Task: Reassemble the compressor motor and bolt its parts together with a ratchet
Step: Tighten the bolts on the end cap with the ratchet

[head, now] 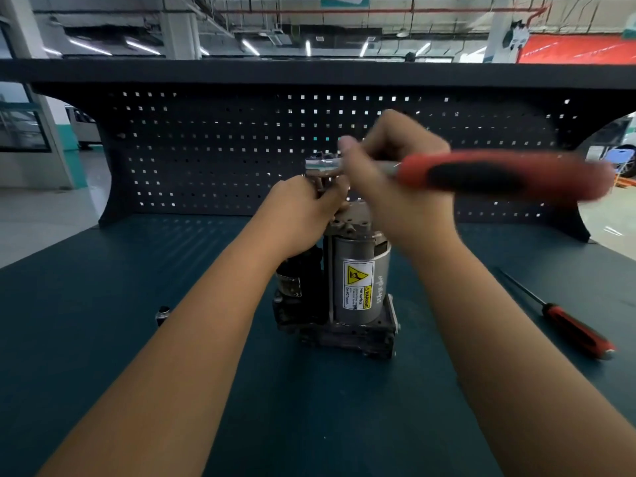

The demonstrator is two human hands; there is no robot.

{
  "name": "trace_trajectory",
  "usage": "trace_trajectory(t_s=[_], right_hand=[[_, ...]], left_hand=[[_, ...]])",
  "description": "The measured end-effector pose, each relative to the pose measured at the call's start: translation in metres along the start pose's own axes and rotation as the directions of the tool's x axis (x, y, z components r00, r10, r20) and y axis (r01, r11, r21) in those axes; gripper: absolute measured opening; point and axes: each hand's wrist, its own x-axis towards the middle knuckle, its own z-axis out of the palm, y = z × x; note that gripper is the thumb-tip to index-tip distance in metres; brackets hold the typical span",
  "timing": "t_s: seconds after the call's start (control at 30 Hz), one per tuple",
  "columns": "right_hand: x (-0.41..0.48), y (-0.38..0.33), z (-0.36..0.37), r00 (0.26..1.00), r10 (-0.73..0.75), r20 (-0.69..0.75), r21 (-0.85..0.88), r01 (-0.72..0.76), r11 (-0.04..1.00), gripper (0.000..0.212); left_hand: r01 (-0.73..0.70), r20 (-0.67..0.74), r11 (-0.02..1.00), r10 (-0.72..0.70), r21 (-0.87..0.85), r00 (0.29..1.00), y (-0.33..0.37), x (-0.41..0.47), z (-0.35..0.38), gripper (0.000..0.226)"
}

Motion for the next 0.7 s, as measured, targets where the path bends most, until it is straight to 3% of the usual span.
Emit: trace_trajectory(t_s=[0.03, 0.1, 0.13, 0.17, 0.2, 0.23, 0.27, 0.33, 0.4, 0.47, 0.53, 0.6, 0.67, 0.7], right_hand=[[0.003, 0.005, -0.004, 0.981, 0.191, 0.009, 0.241, -0.188, 0.952, 0.035], [0.011, 0.019, -0.008, 0.808, 0.567, 0.161, 0.603, -0.535, 0.592, 0.03], [0.015, 0.028, -0.009, 0.69, 0.678, 0.253, 0.631, -0.649, 0.425, 0.026], [0.019, 0.033, -0.009, 0.606, 0.732, 0.312, 0.584, -0.73, 0.356, 0.024], [0.022, 0.036, -0.01, 0.581, 0.743, 0.332, 0.522, -0.769, 0.369, 0.024], [0.024, 0.037, -0.01, 0.625, 0.721, 0.3, 0.491, -0.749, 0.445, 0.024], [0.024, 0.035, -0.01, 0.713, 0.661, 0.233, 0.49, -0.673, 0.554, 0.023], [0.019, 0.02, -0.01, 0.9, 0.432, 0.059, 0.425, -0.414, 0.805, 0.027], [0.006, 0.003, -0.005, 0.998, 0.039, -0.054, 0.106, -0.034, 0.994, 0.03], [-0.006, -0.01, 0.004, 0.943, -0.334, -0.009, -0.262, 0.32, 0.911, 0.03], [-0.017, -0.014, 0.012, 0.878, -0.478, 0.025, -0.362, 0.454, 0.814, 0.033], [-0.019, -0.012, 0.014, 0.94, -0.322, -0.112, -0.343, 0.268, 0.9, 0.038], [-0.013, -0.006, 0.01, 0.957, 0.062, -0.283, -0.019, -0.07, 0.997, 0.041], [-0.009, 0.0, 0.007, 0.927, 0.236, -0.292, 0.2, -0.182, 0.963, 0.041]], left_hand=[[-0.001, -0.003, 1.0, 0.001, -0.014, 1.0, 0.0, -0.002, 0.001, 0.04], [-0.003, 0.005, 1.0, 0.003, 0.022, 1.0, -0.001, -0.001, 0.002, 0.049], [-0.002, 0.011, 0.999, 0.001, 0.052, 1.0, -0.001, -0.001, 0.001, 0.053], [0.01, 0.027, 0.998, -0.012, 0.066, 1.0, -0.001, 0.0, 0.0, 0.055], [0.017, 0.044, 0.998, -0.02, 0.066, 0.999, -0.001, 0.0, 0.0, 0.055], [0.024, 0.062, 0.999, -0.027, 0.048, 0.998, -0.001, 0.0, 0.0, 0.053], [0.027, 0.08, 0.999, -0.029, 0.024, 0.996, 0.0, -0.001, 0.0, 0.05], [0.039, 0.076, 0.999, -0.038, -0.014, 0.996, 0.0, -0.002, 0.0, 0.038], [0.042, 0.078, 0.999, -0.043, 0.011, 0.996, 0.001, 0.001, 0.0, 0.031], [0.086, 0.132, 0.994, -0.075, -0.075, 0.988, 0.006, 0.002, -0.003, 0.03], [0.097, 0.18, 0.988, -0.074, -0.124, 0.981, 0.009, 0.003, -0.004, 0.042], [0.058, 0.113, 0.998, -0.062, 0.039, 0.992, 0.006, 0.005, -0.003, 0.024], [0.046, 0.06, 0.992, -0.053, 0.118, 0.997, 0.008, 0.003, -0.002, 0.039], [0.067, 0.059, 0.991, -0.075, 0.117, 0.995, 0.009, 0.004, -0.002, 0.05]])
